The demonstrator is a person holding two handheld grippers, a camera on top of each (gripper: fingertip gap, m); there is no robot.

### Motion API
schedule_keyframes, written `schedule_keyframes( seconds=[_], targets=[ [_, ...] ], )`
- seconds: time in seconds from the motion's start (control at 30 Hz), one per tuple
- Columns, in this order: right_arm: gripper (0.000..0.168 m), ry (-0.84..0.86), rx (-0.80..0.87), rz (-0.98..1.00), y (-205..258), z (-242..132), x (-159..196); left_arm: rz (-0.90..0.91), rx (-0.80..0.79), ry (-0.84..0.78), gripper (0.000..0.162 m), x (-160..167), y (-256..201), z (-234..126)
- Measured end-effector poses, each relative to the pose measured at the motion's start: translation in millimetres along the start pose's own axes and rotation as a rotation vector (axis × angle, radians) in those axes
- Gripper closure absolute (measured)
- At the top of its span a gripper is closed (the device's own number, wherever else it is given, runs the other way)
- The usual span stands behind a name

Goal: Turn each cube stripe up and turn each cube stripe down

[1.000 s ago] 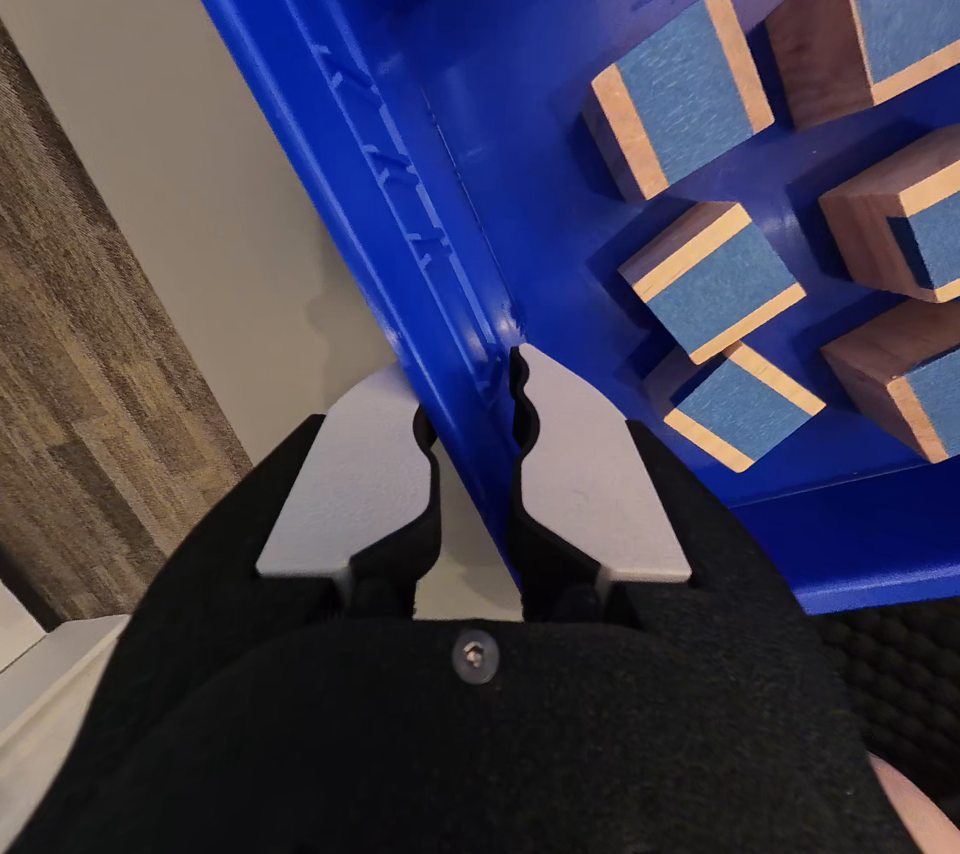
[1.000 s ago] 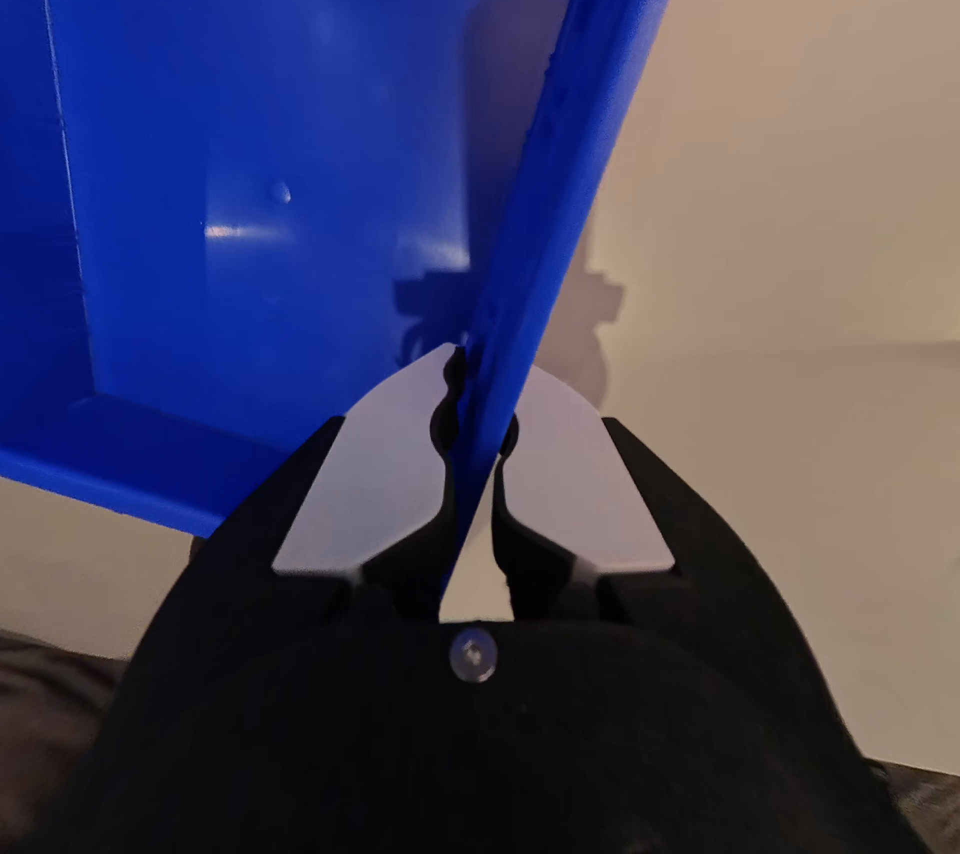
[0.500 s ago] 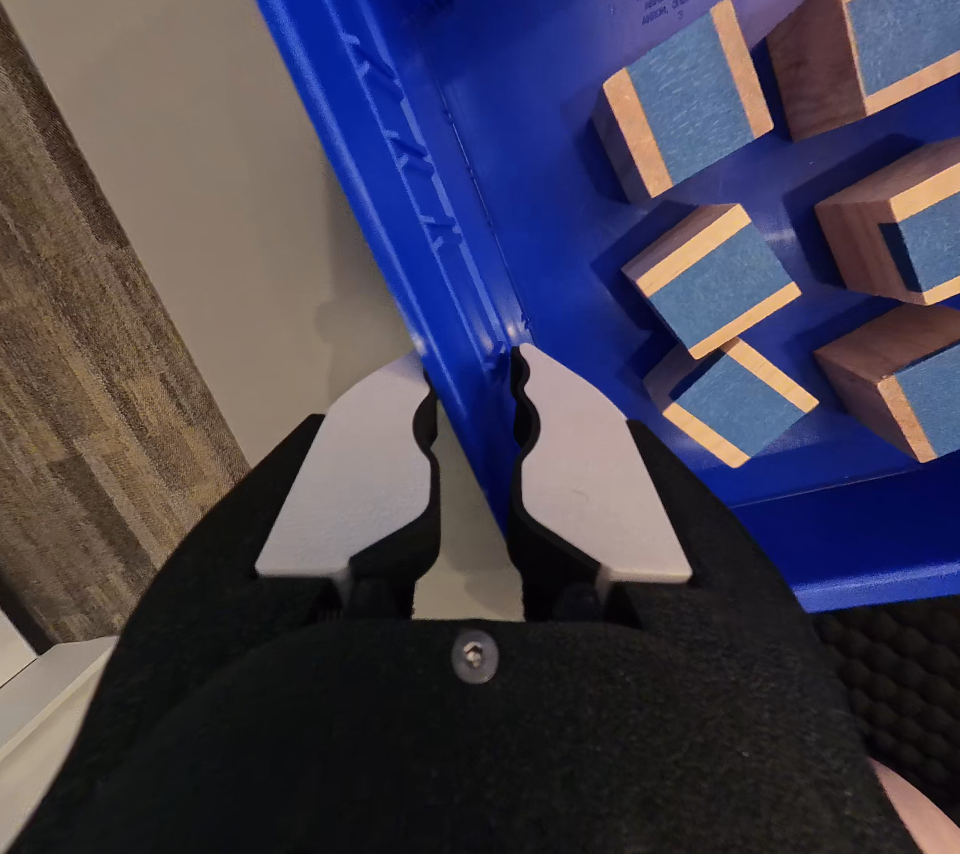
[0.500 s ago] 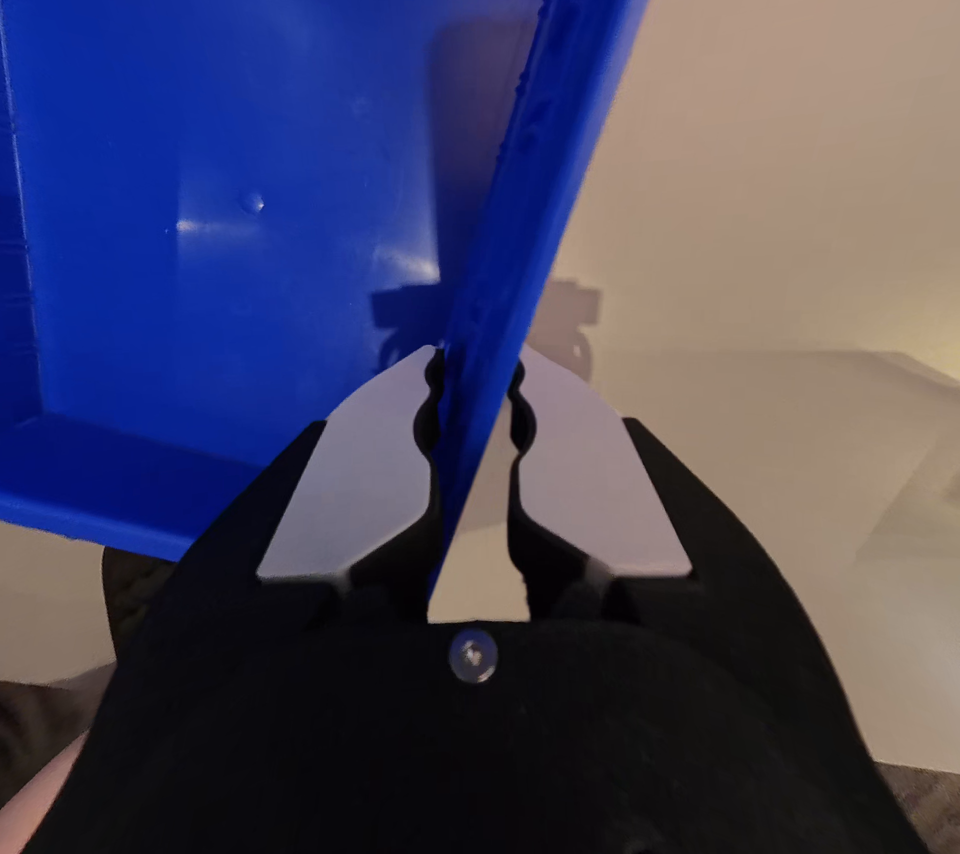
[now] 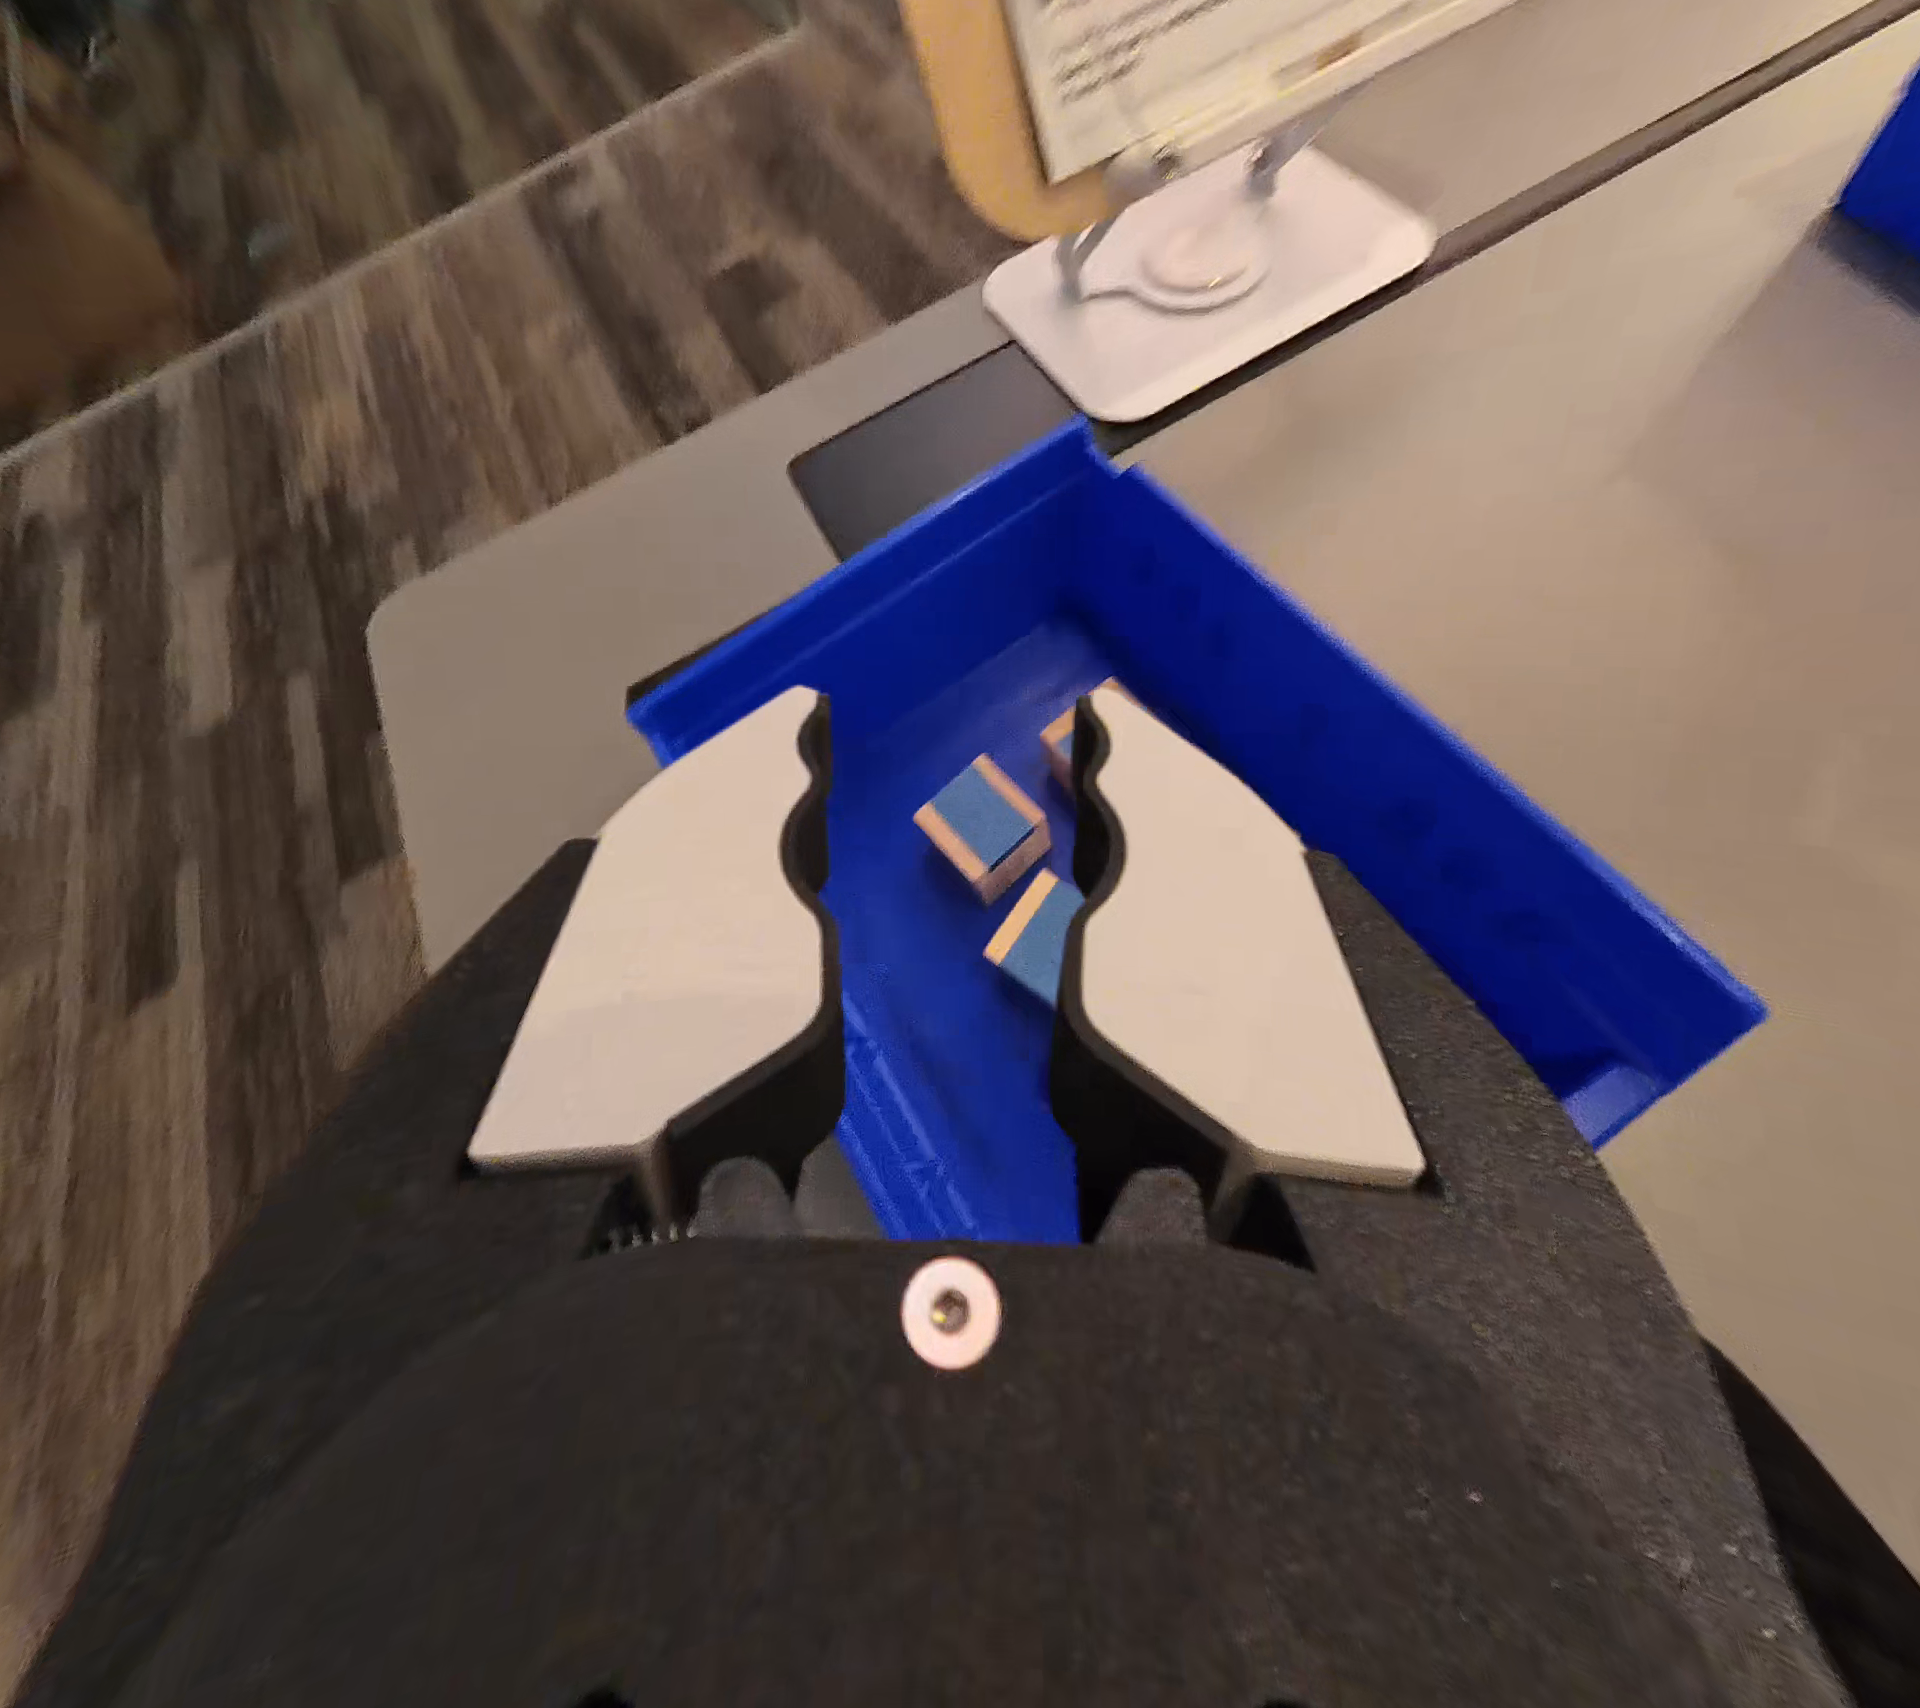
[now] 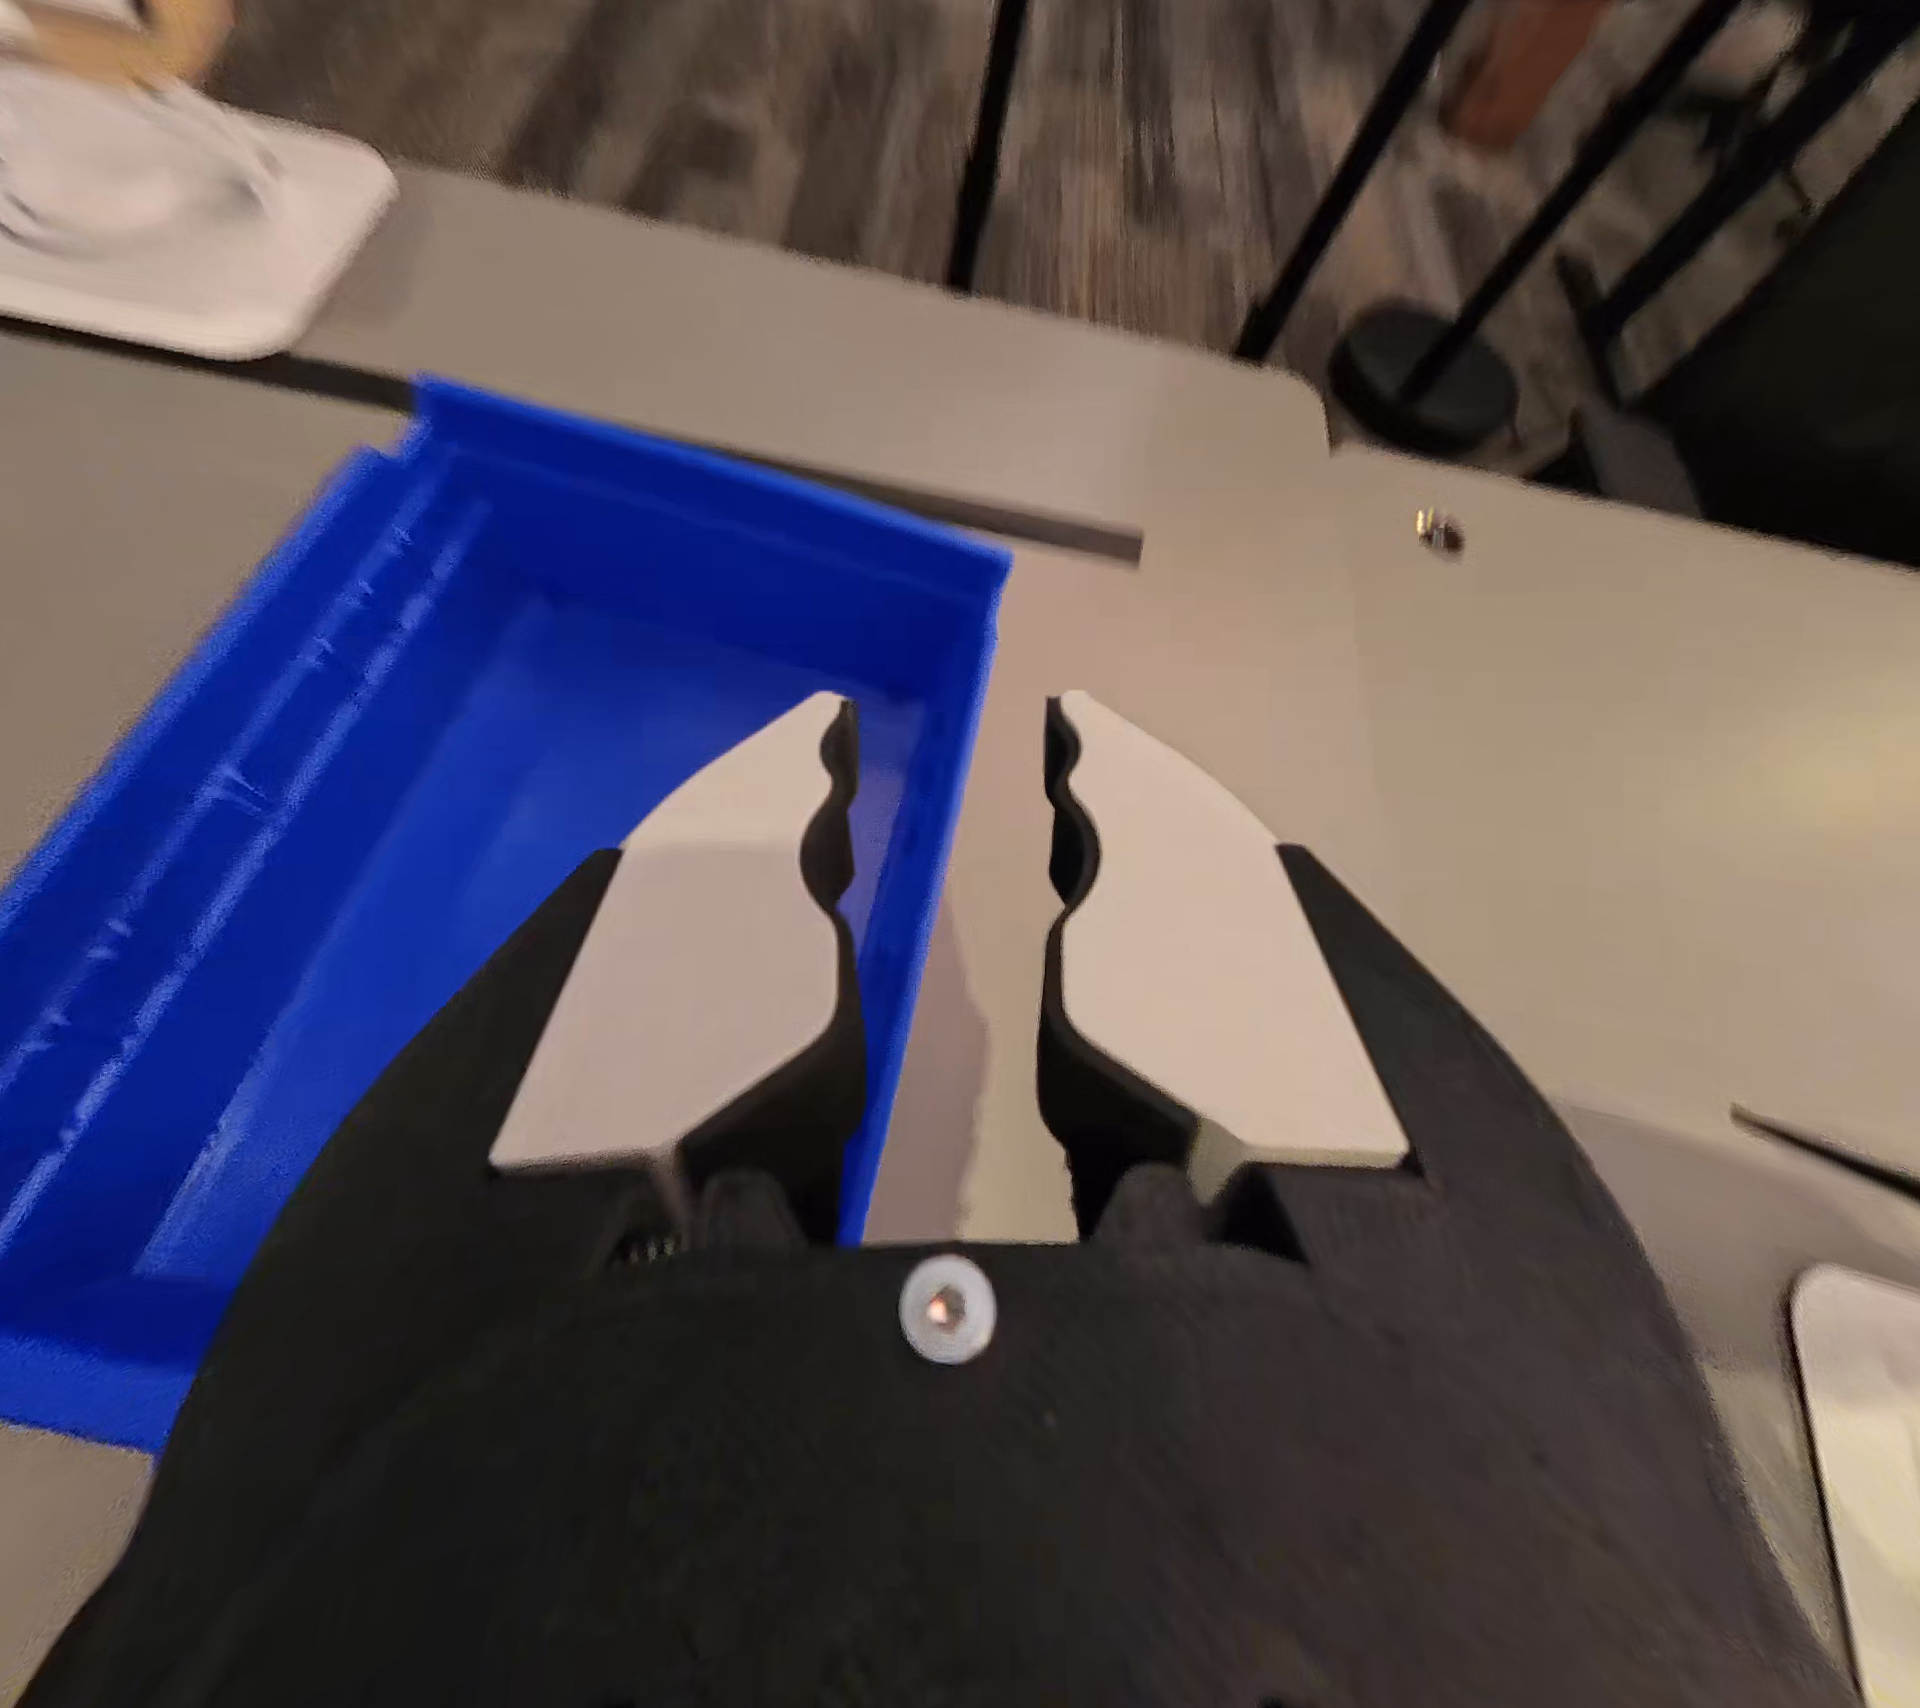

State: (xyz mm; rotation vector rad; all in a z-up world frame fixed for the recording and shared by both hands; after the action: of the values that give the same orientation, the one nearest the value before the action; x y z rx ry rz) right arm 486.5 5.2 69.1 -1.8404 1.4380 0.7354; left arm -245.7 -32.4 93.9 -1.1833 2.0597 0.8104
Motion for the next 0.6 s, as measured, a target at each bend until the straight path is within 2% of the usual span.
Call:
schedule_keyframes(
  seconds=[0.03, 0.13, 0.23, 0.33, 0.4, 0.5, 0.6],
  targets=[
    [0.132, -0.070, -0.005, -0.010, 1.9, -6.7, -5.6, 0.014, 0.018, -0.017, 0.114, -3.4, -4.2, 1.0],
    [0.122, -0.268, -0.028, -0.031, 7.6, -27.4, -18.7, 0.058, 0.024, -0.079, 0.110, -12.9, -11.2, 7.1],
    [0.108, -0.432, -0.053, -0.037, 13.3, -43.7, -25.6, 0.093, 0.086, -0.210, 0.110, -24.2, -20.4, 9.5],
    [0.102, -0.553, -0.034, -0.077, 19.2, -53.0, -27.1, 0.108, 0.130, -0.307, 0.101, -32.5, -28.0, 10.6],
    [0.100, -0.590, -0.033, -0.092, 22.3, -55.9, -28.3, 0.125, 0.132, -0.368, 0.099, -37.3, -31.3, 9.6],
    [0.094, -0.596, -0.055, -0.078, 24.0, -56.0, -29.6, 0.119, 0.155, -0.521, 0.084, -44.6, -36.8, 2.6],
    [0.094, -0.621, -0.089, -0.083, 26.5, -58.4, -30.6, 0.131, 0.154, -0.706, 0.093, -41.7, -41.9, -6.3]
  ],
)
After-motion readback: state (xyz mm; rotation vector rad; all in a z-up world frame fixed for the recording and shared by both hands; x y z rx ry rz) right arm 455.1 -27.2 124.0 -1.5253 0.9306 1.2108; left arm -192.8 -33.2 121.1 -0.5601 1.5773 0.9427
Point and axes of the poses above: each gripper's, where its closed fingertips meet, z out along the fingers, x out of its underside, y = z × x across the jaws, the point moved 7 cm from there along -z, back along the fingers, and after that the axes turned 8 degrees about y, right-handed, at the moved point
